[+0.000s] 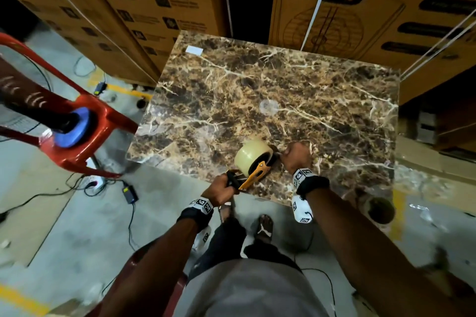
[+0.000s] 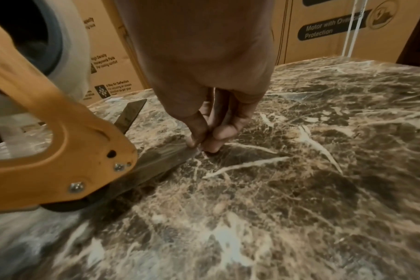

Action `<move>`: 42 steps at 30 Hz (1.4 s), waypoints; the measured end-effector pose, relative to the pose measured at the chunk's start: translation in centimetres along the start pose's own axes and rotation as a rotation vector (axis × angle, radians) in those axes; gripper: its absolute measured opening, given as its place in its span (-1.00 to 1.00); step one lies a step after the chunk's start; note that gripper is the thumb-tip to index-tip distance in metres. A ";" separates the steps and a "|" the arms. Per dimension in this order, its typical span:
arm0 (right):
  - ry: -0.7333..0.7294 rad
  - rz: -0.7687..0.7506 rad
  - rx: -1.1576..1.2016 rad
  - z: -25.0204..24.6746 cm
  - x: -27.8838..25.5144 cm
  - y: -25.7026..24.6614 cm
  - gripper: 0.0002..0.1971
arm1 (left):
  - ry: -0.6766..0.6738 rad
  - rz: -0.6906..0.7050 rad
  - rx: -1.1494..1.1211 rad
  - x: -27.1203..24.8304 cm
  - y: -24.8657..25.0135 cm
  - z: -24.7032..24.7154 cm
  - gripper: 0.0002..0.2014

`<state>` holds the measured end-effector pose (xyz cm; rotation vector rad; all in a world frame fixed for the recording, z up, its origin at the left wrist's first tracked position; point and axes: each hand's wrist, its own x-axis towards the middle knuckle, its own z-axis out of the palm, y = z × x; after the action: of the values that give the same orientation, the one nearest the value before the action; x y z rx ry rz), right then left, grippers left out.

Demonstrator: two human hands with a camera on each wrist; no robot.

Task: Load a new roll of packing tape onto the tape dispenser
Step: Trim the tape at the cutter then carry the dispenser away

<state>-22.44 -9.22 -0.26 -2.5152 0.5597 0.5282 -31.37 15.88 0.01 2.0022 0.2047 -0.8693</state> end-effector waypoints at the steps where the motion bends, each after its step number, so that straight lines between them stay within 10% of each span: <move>1: -0.001 0.000 -0.014 -0.2 0.0 -0.2 -0.85 | -0.001 -0.006 0.008 0.3 -0.5 0.3 -0.55; 9: 0.017 0.006 -0.176 -1.0 -0.4 -1.6 -0.85 | -0.032 0.035 0.033 -1.0 0.6 1.0 -0.72; 16: 0.149 -0.038 -0.005 -0.5 1.9 1.7 -0.19 | -0.030 0.042 0.040 -2.1 2.0 0.6 -0.61; 24: 0.294 0.186 0.422 1.0 0.0 3.0 -0.66 | -0.010 0.024 0.079 -1.3 1.4 0.6 -0.50; 27: 0.324 0.008 0.382 1.1 -0.6 2.5 -0.83 | -0.012 0.033 0.067 -2.0 2.4 0.5 -0.60; 32: 0.134 -0.411 0.134 2.3 -2.7 4.5 -0.51 | -0.007 0.036 0.095 -1.9 2.4 0.6 -0.49; 42: -0.148 -0.604 -0.306 5.3 -4.3 7.5 -0.20 | 0.006 -0.082 0.131 -0.4 0.9 1.6 -0.55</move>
<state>-30.99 -10.99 -5.36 -2.7110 -0.3623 0.5839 -32.03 14.19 0.35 2.1304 0.2399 -0.9500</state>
